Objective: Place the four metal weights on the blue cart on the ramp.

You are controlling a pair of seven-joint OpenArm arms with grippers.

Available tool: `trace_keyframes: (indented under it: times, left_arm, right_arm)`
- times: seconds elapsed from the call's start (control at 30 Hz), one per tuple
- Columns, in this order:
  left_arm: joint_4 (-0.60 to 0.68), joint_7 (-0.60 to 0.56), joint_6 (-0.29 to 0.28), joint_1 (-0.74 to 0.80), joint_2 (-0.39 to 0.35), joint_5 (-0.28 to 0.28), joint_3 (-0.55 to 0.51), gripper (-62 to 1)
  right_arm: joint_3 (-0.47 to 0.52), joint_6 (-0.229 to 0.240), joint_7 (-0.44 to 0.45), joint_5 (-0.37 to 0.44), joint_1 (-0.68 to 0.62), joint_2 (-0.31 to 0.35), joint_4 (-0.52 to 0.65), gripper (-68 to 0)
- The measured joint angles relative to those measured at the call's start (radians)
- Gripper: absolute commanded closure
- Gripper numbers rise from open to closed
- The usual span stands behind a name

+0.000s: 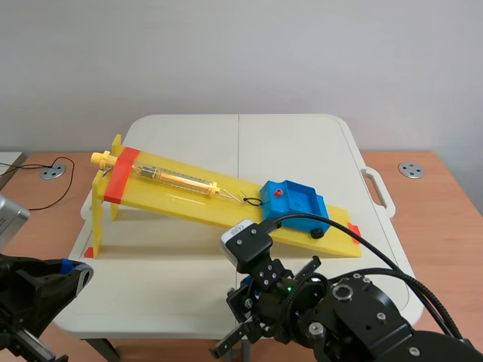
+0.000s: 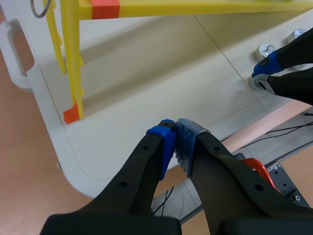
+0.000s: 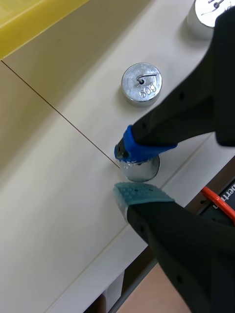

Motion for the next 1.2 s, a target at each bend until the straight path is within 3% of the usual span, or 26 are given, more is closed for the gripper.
trace_keyframes:
  times: [0.07, 0.4, 0.67, 0.83, 1.07, 1.2]
  left_arm:
    - [0.0, 0.0, 0.0, 0.0, 0.0, 0.0, 0.0, -3.0]
    - [0.0, 0.0, 0.0, 0.0, 0.0, 0.0, 0.0, -3.0]
    - [0.0, 0.0, 0.0, 0.0, 0.0, 0.0, 0.0, -3.0]
    - [0.0, 0.0, 0.0, 0.0, 0.0, 0.0, 0.0, -3.0]
    - [0.0, 0.0, 0.0, 0.0, 0.0, 0.0, 0.0, -3.0]
    - [0.0, 0.0, 0.0, 0.0, 0.0, 0.0, 0.0, -3.0]
  right_arm:
    - [0.0, 0.0, -0.002, 0.0, 0.0, 0.0, 0.0, -0.7]
    - [0.0, 0.0, -0.017, 0.006, -0.001, 0.007, 0.017, -0.6]
    - [0.025, 0.002, -0.13, 0.086, -0.067, 0.117, 0.286, -0.6]
    - [0.134, 0.003, -0.179, 0.214, -0.147, 0.154, 0.446, -0.6]
    - [0.377, 0.004, -0.241, 0.414, -0.258, 0.155, 0.616, -0.6]
    - [0.505, 0.003, -0.246, 0.469, -0.263, 0.148, 0.653, -0.6]
